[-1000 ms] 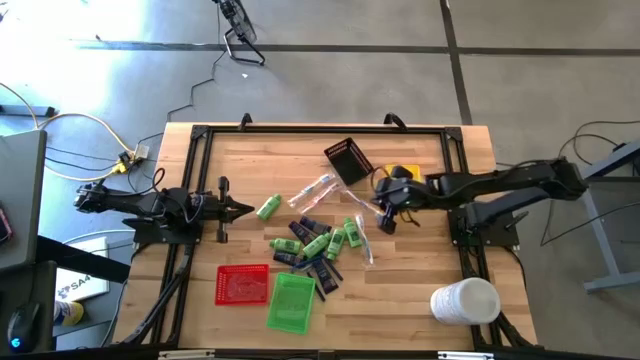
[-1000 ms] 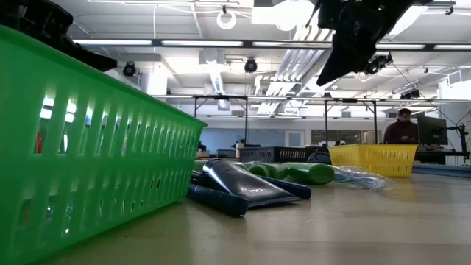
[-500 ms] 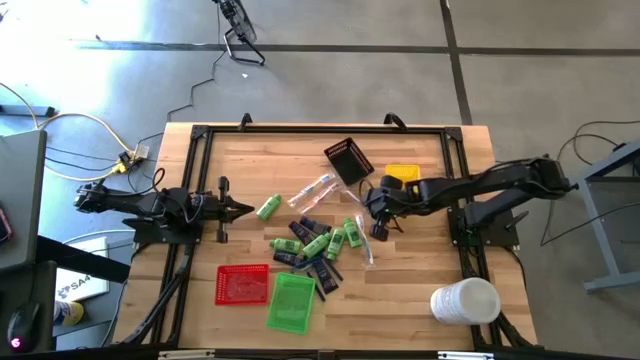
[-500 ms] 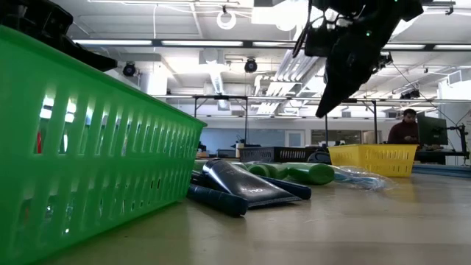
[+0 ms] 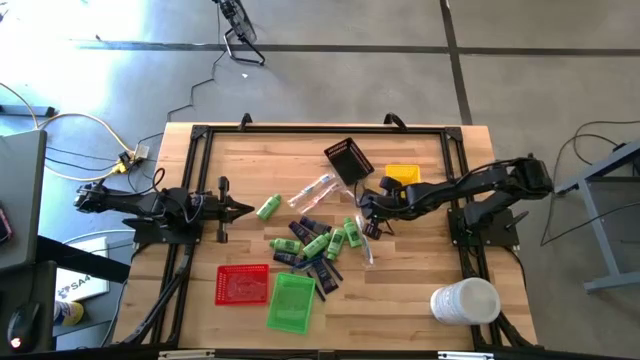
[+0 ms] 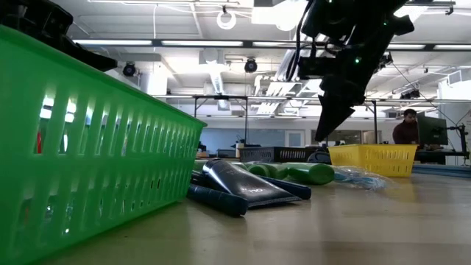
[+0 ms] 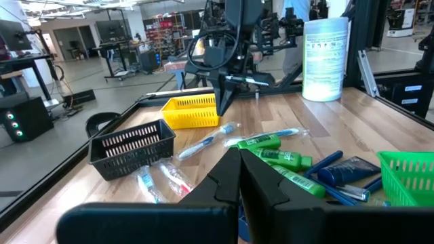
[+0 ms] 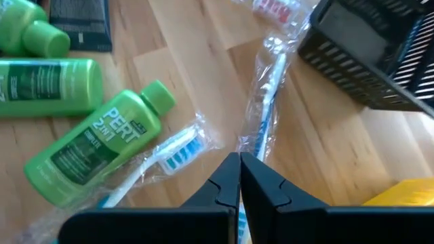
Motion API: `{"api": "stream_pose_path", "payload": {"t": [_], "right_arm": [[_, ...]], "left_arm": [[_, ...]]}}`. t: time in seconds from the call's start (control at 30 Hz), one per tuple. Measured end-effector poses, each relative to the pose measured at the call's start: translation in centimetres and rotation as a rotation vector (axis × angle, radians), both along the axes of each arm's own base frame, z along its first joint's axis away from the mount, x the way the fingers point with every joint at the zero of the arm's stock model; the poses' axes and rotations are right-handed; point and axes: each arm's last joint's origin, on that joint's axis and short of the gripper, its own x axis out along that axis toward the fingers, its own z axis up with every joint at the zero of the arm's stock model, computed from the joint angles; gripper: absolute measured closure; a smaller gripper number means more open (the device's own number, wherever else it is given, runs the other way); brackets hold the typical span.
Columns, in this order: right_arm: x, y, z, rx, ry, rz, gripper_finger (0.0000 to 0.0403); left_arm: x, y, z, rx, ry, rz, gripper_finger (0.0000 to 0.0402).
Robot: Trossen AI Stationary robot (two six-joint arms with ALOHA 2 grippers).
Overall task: Pick & Place Travel size toiletries
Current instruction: Put the top right blue toothbrush into the yellow bin
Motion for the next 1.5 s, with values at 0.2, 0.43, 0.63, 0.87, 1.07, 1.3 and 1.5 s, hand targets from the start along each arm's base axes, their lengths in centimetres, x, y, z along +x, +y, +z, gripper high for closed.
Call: {"api": "stream_pose_path", "payload": {"t": [0.2, 0.43, 0.63, 0.87, 1.07, 1.3, 1.5], "right_arm": [[0.2, 0.0, -0.1, -0.001, -0.014, -0.004, 0.0314], [0.4, -0.2, 0.1, -0.069, -0.04, -0.036, 0.0192], [0.7, -0.5, 0.3, -0.09, -0.072, -0.042, 0.0153], [0.1, -2.1, -0.6, -0.034, -0.03, -0.062, 0.0169], [-0.4, -2.9, -1.3, 0.049, -0.008, -0.048, 0.0182], [-0.9, -3.1, -2.2, 0.047, -0.002, -0.038, 0.0184], [-0.6, -3.2, -3.9, 0.029, 0.023, -0.04, 0.0184]], "left_arm": [[0.0, 0.0, 0.0, 0.0, 0.0, 0.0, 0.0398], [0.0, 0.0, 0.0, 0.0, 0.001, 0.0, 0.0398], [0.0, 0.0, 0.0, 0.0, 0.001, 0.0, 0.0398], [0.0, 0.0, 0.0, 0.0, 0.001, 0.0, 0.0398], [0.0, 0.0, 0.0, 0.0, 0.001, 0.0, 0.0398], [0.0, 0.0, 0.0, 0.0, 0.002, 0.0, 0.0398], [0.0, 0.0, 0.0, 0.0, 0.002, 0.0, 0.0398]]}}
